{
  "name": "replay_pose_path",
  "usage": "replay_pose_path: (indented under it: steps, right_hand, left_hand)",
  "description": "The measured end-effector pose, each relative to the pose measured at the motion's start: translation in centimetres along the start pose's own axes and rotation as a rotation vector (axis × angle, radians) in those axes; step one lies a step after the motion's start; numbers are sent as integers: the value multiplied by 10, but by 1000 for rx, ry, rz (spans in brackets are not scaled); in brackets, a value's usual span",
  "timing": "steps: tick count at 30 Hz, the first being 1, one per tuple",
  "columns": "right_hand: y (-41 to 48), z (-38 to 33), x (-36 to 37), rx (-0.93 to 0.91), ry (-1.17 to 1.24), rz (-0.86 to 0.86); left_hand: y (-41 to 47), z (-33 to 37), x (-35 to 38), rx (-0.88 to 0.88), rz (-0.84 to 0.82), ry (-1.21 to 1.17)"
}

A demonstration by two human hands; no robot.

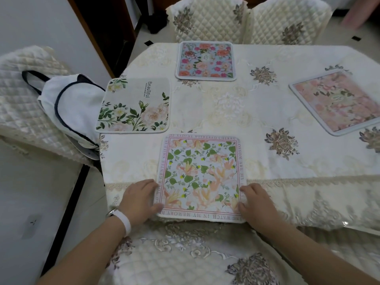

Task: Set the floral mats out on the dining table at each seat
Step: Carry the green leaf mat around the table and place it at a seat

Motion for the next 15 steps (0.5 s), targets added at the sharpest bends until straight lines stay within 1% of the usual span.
replay_pose_path:
  steps: [2, 5, 9, 15]
  right_hand:
    - [-5, 0, 5, -14, -82, -55]
    - [-12, 4, 12, 25, -170, -148]
    - [-17, 6, 14, 31, -198, -172]
    - [-21, 12, 13, -2, -191, -153]
  left_hand:
    - [-4, -3, 5, 100, -72, 47]
    - [-8, -1, 8, 190, -72, 54]
    - [-8, -1, 9, 209, -39, 16]
    - [-6, 1, 12, 225, -14, 32]
Point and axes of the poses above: each hand's wrist, its own y-axis towards the middle knuckle, its own x-axis out of the palm, z = x × y, the point moved 2 cm from there along y, towards the middle knuckle, and after that the axes turned 11 degrees about y, right-handed, at the moved point
